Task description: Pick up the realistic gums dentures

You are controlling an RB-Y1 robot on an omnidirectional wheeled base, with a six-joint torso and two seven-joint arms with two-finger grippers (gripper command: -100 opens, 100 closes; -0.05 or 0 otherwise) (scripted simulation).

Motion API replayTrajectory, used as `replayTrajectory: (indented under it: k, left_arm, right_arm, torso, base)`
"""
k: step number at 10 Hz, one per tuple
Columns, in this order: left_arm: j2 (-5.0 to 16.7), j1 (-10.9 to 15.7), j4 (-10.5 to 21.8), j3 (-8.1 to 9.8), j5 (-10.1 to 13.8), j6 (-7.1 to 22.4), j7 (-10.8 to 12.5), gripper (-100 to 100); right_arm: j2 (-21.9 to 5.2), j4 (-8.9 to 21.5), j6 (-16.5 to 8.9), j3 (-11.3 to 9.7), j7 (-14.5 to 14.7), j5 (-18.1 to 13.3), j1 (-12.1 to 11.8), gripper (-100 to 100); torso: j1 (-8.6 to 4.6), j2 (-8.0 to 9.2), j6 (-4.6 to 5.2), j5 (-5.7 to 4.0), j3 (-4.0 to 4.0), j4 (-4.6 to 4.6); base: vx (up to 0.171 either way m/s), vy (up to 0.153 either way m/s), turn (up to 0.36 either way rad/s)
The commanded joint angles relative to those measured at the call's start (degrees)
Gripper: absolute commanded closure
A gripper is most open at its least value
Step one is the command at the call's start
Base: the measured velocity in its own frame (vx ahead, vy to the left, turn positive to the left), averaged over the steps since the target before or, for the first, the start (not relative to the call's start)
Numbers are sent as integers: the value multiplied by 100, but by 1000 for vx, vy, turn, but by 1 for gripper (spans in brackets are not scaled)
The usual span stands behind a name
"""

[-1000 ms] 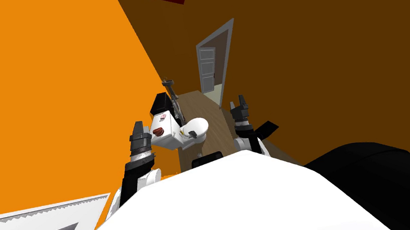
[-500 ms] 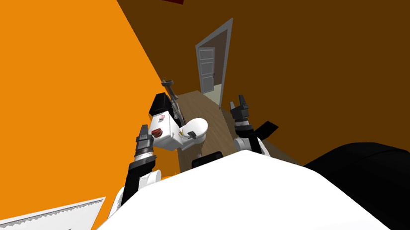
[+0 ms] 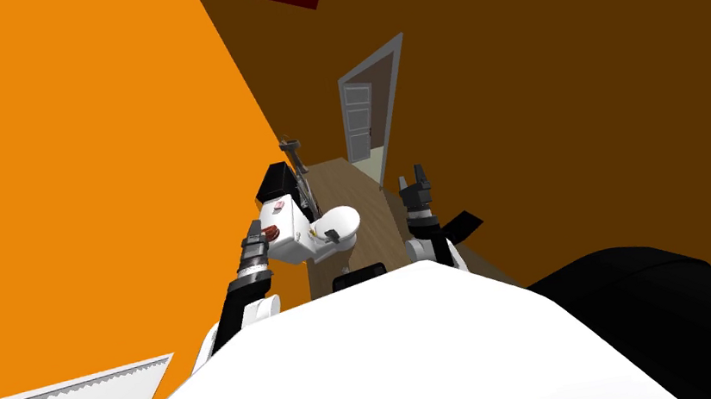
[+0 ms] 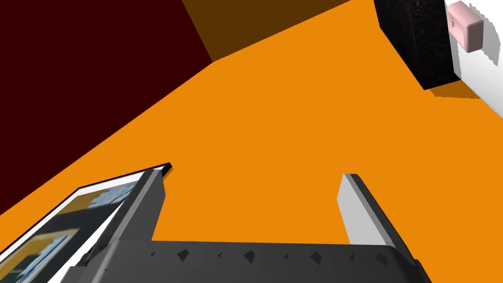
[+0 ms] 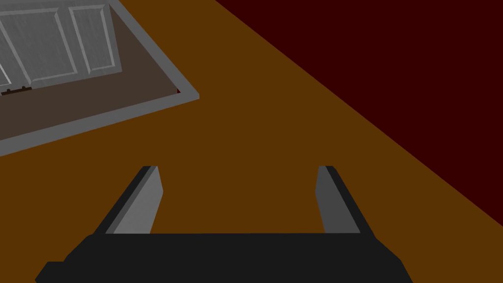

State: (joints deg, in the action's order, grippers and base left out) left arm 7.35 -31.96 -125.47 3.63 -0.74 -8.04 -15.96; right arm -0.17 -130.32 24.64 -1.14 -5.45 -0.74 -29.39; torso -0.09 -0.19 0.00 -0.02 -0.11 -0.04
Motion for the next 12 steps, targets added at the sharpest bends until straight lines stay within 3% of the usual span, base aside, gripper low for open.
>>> replayTrajectory:
  k: [1, 7, 12]
  left_arm:
    - [-8, -66, 69, 46, 16, 161, 10, -100]
    - [62, -53, 450, 226, -22, 871, 108, -100]
    - [430, 26, 853, 444, -89, 1524, 298, -100]
  right_arm:
    - [0, 0, 0, 0, 0, 0, 0, 0]
    - [0, 0, 0, 0, 0, 0, 0, 0]
    - [0, 0, 0, 1, 0, 0, 0, 0]
  torso:
    - [0, 0, 0, 0, 0, 0]
    - [7, -1, 0, 1, -1, 0]
    - [16, -9, -1, 3, -5, -2]
  base:
    - [53, -18, 20]
    - [54, -9, 33]
    - [68, 5, 48]
